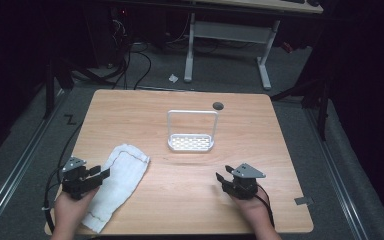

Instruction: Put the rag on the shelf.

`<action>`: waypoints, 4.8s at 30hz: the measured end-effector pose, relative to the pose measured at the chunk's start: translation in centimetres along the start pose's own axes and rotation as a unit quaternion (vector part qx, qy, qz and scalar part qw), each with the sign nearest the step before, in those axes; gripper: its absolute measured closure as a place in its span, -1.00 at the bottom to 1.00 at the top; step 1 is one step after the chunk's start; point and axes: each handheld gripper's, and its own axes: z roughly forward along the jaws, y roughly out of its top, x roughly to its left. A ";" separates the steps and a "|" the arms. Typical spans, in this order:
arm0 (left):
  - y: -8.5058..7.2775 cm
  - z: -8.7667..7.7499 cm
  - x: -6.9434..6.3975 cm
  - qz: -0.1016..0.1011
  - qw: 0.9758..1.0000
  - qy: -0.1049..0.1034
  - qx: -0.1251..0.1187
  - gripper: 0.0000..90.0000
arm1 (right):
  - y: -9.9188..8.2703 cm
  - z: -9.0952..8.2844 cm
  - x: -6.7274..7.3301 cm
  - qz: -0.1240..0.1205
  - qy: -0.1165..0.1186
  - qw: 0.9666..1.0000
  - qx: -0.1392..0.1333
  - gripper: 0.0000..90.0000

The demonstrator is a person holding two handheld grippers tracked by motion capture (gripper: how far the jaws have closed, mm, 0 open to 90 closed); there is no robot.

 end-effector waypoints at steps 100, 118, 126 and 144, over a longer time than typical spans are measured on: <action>-1.9 6.4 -18.9 0.180 0.948 -0.232 0.125 0.89 | -1.1 0.4 3.0 0.018 0.113 0.990 0.080 0.99; 1.2 8.0 -14.2 0.092 0.987 -0.119 0.049 0.04 | -0.1 -1.0 1.4 -0.046 0.034 0.998 -0.004 0.18; 3.3 11.8 -13.9 0.052 0.989 -0.123 0.058 -0.14 | -0.2 -0.4 1.5 -0.052 0.042 0.998 0.016 0.13; 3.9 14.3 -16.4 0.097 0.990 -0.094 0.033 0.74 | 2.1 2.9 0.7 0.007 0.066 0.997 0.046 -0.05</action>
